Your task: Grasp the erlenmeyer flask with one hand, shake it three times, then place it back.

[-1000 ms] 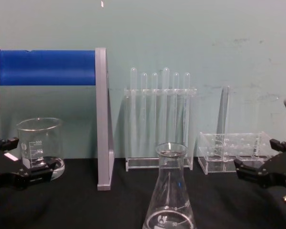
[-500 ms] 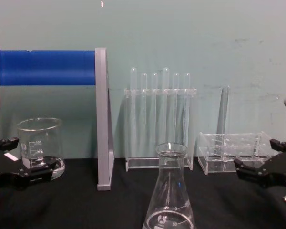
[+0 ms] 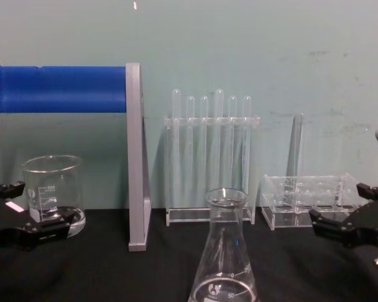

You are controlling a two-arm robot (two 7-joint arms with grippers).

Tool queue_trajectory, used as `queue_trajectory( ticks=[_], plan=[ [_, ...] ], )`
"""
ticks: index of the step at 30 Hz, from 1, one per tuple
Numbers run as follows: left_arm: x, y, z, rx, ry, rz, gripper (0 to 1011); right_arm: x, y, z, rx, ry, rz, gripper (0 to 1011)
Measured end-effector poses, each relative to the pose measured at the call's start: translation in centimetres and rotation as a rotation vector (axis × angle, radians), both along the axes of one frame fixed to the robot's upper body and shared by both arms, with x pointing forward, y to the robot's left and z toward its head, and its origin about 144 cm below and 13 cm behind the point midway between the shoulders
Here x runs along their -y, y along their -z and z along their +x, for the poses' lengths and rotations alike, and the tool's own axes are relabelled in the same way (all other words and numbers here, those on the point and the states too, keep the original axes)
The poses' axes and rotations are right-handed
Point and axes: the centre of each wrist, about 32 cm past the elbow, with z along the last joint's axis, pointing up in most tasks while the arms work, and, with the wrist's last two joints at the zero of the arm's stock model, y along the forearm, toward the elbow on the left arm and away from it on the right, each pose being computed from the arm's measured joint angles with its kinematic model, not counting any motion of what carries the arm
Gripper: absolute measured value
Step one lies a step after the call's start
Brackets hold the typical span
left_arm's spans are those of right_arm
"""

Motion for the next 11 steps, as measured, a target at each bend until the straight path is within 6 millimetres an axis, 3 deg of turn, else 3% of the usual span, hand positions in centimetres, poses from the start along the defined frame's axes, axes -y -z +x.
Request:
queue_trajectory(
  ticks=[11],
  plan=[
    [0.0, 0.0, 0.0, 0.0, 0.0, 0.0, 1001, 0.0, 0.0, 0.0, 0.0, 0.0, 0.001, 1003]
  ],
)
